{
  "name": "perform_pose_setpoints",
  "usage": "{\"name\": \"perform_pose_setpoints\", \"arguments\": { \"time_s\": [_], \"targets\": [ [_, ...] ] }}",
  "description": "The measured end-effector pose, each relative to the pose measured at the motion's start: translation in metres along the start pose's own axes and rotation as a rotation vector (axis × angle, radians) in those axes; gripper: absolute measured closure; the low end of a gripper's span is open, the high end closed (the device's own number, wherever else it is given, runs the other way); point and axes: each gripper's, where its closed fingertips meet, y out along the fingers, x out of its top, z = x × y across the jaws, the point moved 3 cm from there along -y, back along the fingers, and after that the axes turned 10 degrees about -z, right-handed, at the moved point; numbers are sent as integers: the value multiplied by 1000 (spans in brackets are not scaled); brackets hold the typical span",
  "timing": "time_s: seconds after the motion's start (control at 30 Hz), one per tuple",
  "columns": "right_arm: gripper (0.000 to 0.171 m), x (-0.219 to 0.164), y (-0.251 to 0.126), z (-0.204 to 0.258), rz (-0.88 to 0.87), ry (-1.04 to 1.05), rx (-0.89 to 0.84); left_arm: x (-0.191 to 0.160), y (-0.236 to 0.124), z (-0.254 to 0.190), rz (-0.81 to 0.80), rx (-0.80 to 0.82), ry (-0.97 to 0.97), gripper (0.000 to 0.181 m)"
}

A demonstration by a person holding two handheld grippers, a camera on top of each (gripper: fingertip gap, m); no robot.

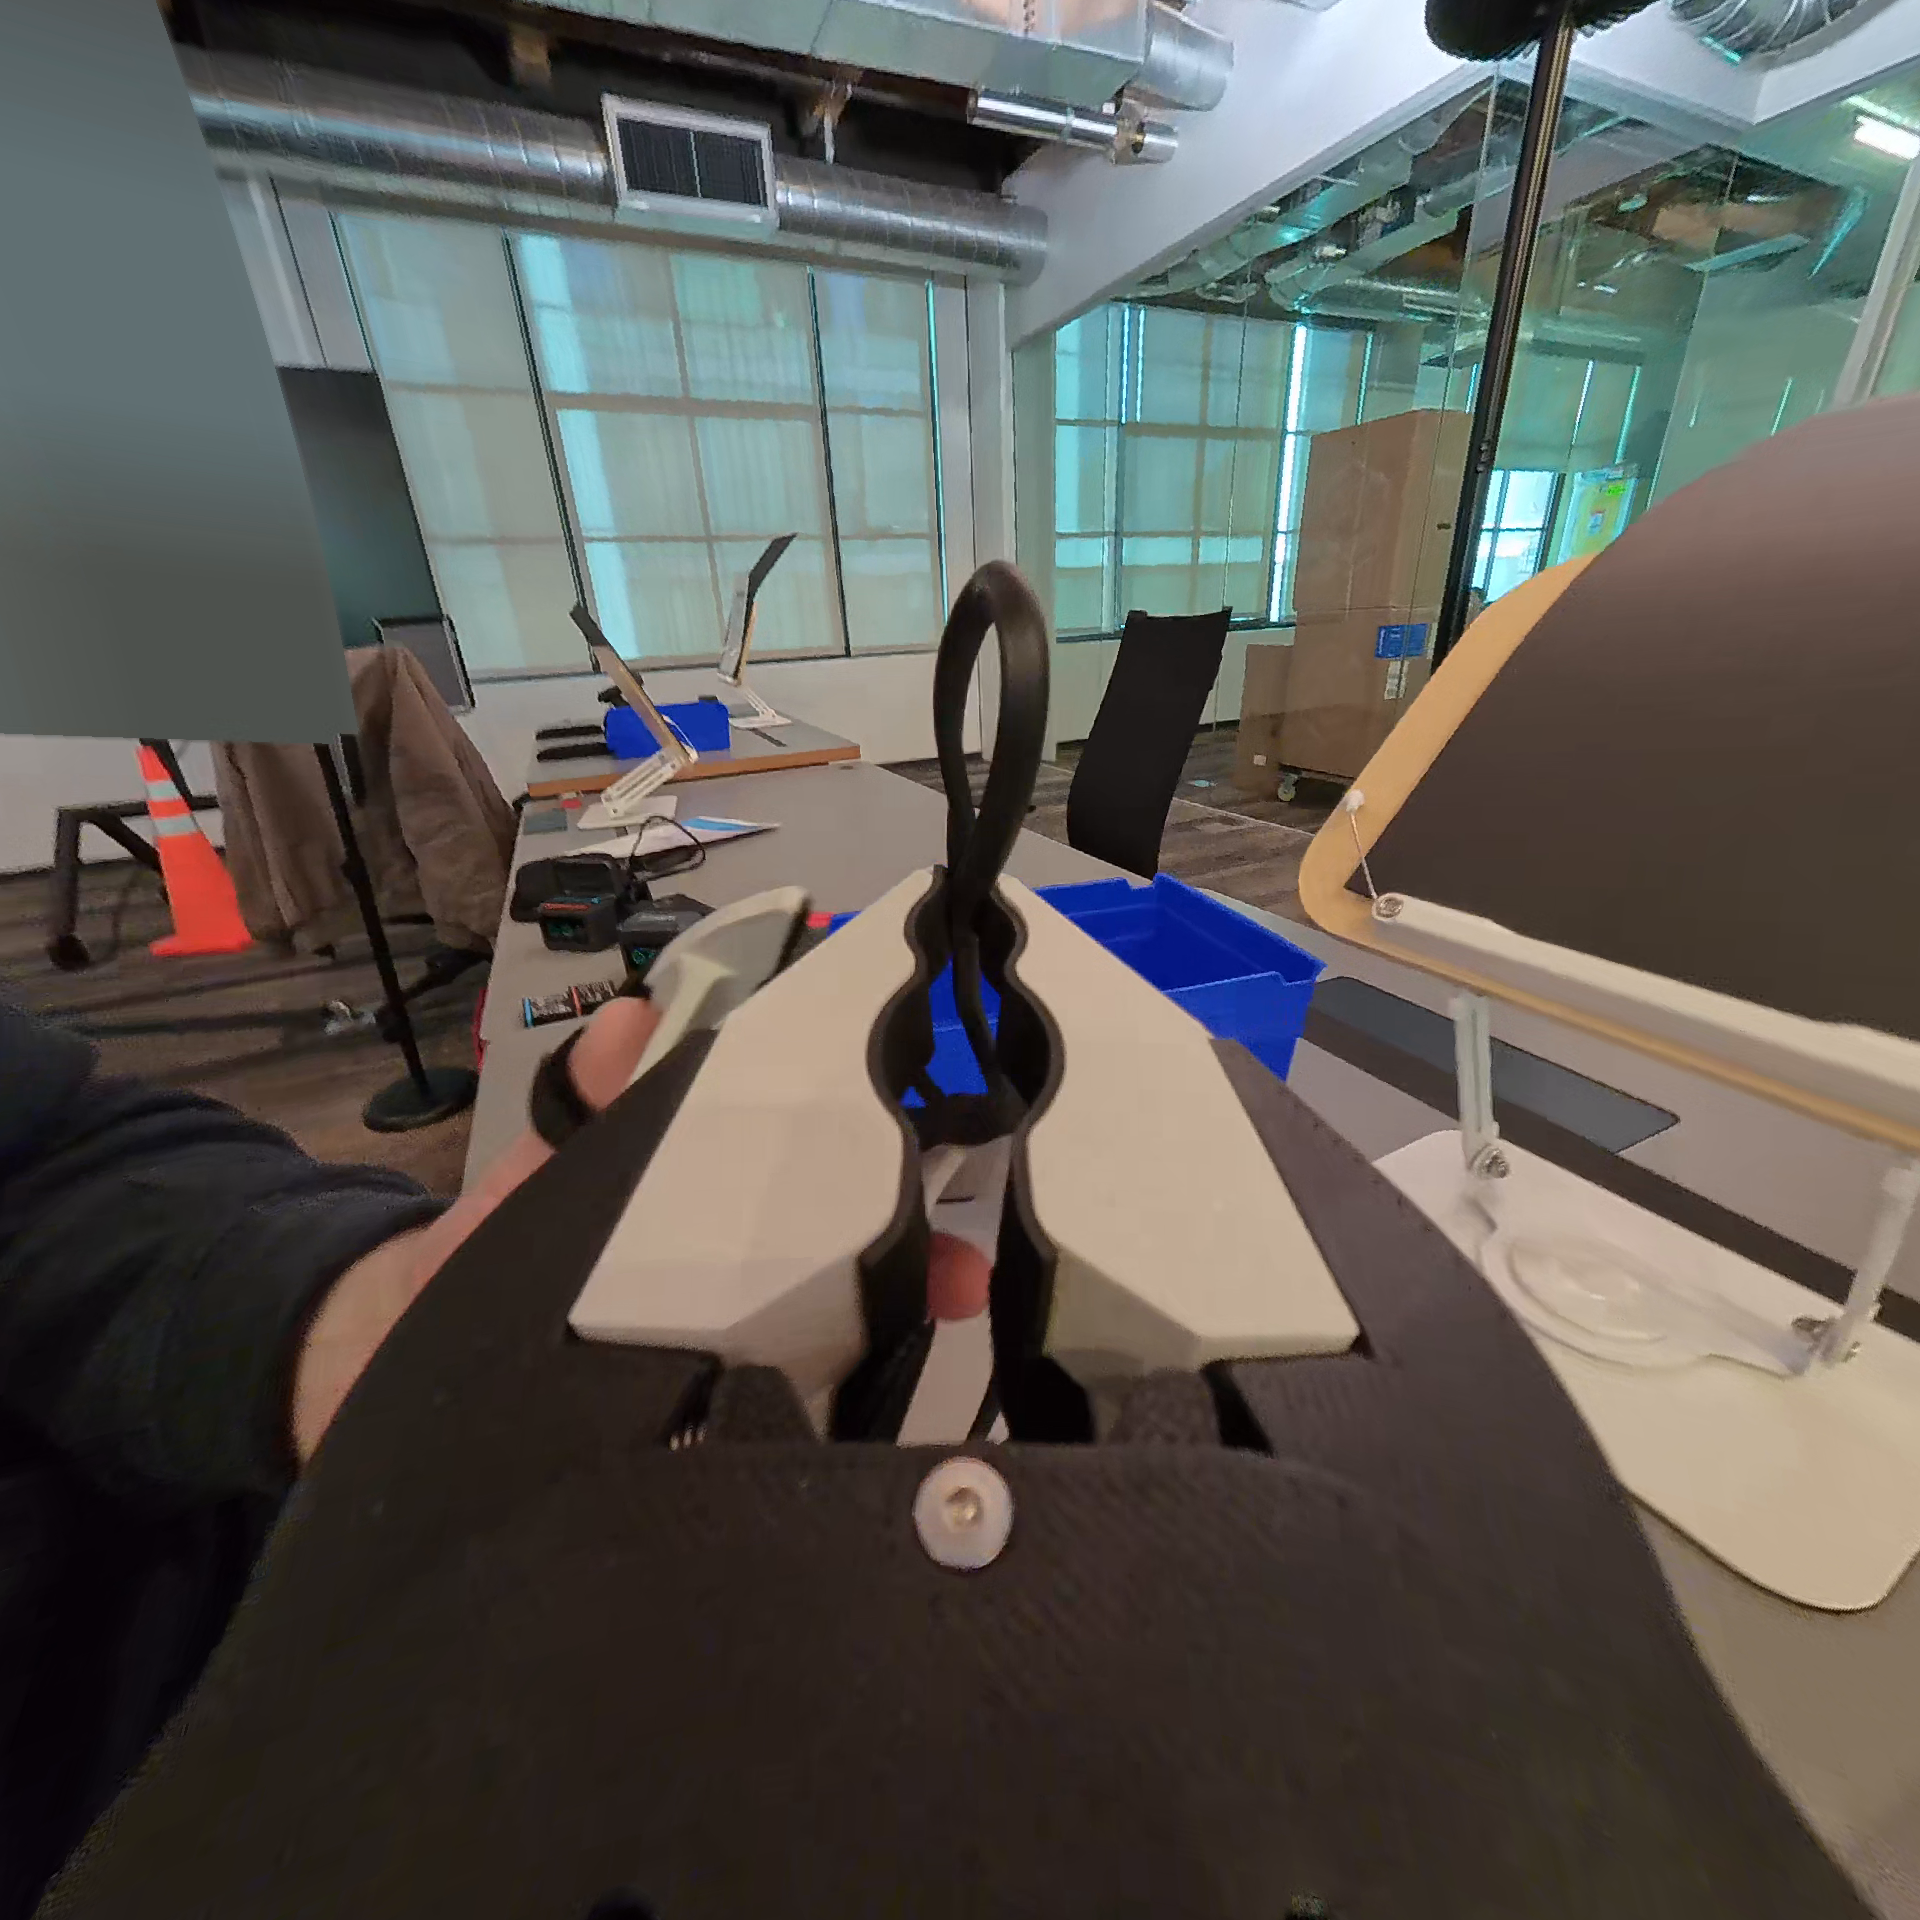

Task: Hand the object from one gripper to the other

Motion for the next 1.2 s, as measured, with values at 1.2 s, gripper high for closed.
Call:
{"name": "perform_pose_setpoints", "arguments": {
  "time_s": [1.2],
  "targets": [
    [113, -47, 7, 15, 617, 63, 273, -17, -15, 36, 1010, 253, 1313, 178]
  ]
}}
